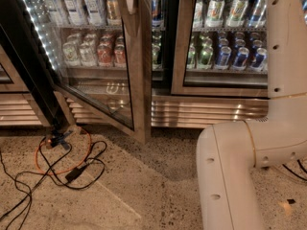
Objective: Open left fridge door
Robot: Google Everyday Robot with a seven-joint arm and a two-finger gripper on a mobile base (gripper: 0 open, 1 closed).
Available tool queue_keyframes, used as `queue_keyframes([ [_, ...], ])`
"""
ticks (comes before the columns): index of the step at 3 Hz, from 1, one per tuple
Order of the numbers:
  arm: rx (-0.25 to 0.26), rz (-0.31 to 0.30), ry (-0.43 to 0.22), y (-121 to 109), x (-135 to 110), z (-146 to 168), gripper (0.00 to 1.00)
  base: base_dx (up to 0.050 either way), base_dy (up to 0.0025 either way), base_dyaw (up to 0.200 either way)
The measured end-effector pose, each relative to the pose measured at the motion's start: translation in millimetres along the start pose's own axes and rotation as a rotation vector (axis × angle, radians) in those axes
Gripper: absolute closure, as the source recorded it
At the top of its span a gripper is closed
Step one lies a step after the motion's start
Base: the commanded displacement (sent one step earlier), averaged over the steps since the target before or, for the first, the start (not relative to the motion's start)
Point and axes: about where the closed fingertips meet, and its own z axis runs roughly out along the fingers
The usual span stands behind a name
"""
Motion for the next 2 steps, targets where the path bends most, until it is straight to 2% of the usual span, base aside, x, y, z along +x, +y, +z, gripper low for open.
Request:
queue_keyframes([
  [1, -0.036, -0.058, 0.017, 12.0, -15.7, 8.4, 1.00, 0.000, 0.00000, 0.000],
  [2, -0.036, -0.058, 0.016, 12.0, -15.7, 8.5, 1.00, 0.000, 0.00000, 0.000],
])
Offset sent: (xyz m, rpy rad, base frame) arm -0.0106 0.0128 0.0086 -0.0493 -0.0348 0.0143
